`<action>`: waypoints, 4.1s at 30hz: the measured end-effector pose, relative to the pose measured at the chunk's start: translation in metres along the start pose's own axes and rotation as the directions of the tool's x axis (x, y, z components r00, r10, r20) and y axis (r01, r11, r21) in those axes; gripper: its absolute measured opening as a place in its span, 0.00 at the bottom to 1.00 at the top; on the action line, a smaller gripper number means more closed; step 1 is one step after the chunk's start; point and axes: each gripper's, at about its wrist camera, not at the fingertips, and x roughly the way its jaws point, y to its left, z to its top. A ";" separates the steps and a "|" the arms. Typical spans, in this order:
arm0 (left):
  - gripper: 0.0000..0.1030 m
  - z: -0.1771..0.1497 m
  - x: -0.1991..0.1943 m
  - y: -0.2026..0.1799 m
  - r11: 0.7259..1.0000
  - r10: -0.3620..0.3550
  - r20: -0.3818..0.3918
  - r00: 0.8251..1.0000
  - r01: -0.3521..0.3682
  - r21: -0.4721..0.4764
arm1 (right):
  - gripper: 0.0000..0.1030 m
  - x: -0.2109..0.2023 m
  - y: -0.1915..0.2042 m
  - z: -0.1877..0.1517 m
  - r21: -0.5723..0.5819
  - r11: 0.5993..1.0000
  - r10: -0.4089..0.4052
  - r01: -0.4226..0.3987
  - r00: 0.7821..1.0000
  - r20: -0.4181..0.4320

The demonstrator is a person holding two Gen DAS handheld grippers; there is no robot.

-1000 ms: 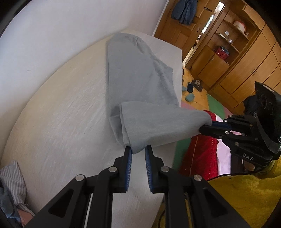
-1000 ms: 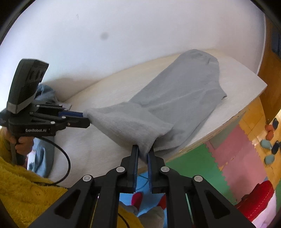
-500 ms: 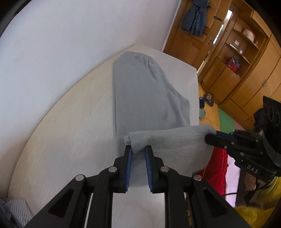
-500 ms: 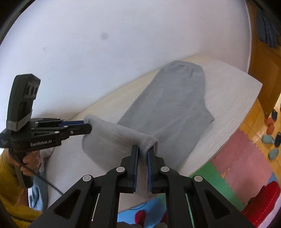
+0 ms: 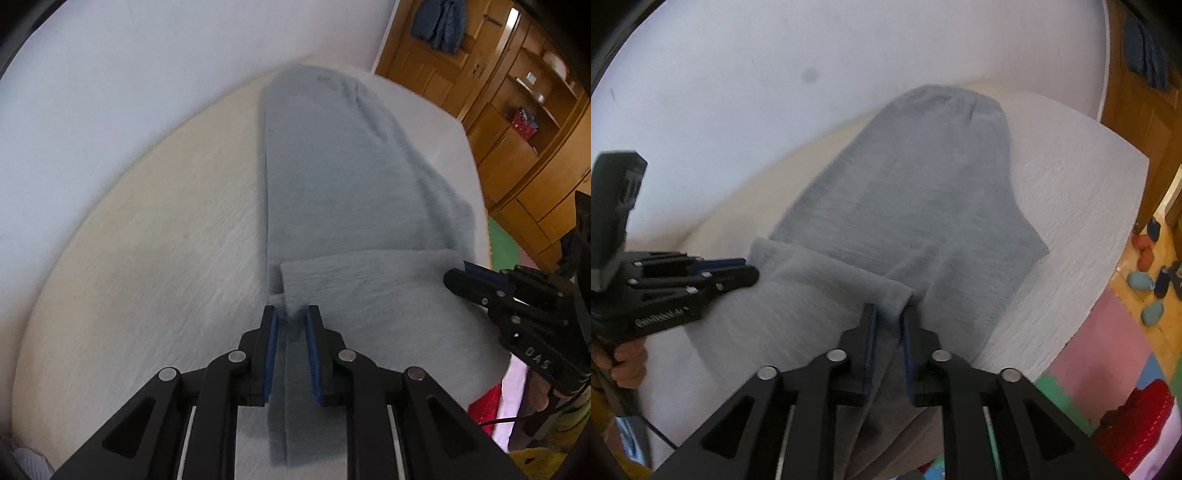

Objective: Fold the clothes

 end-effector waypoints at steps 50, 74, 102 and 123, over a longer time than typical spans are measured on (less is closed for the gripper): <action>0.38 -0.062 -0.005 -0.024 0.997 -0.041 -0.031 0.999 0.043 0.069 | 0.44 -0.017 0.024 -0.064 -0.145 0.989 -0.004 -0.003 0.999 -0.047; 0.24 -0.091 -0.084 -0.038 0.987 -0.096 0.098 0.991 0.082 0.139 | 0.19 -0.092 0.041 -0.057 -0.130 0.992 0.001 0.011 0.996 0.089; 0.24 0.050 -0.010 -0.035 0.999 0.035 0.115 0.993 -0.030 -0.041 | 0.20 0.017 -0.045 0.075 -0.084 0.992 0.096 -0.090 0.994 0.060; 0.26 0.055 0.024 -0.049 0.990 0.113 0.054 0.992 -0.107 -0.092 | 0.25 0.039 -0.056 0.066 -0.184 0.976 0.116 -0.114 0.993 -0.004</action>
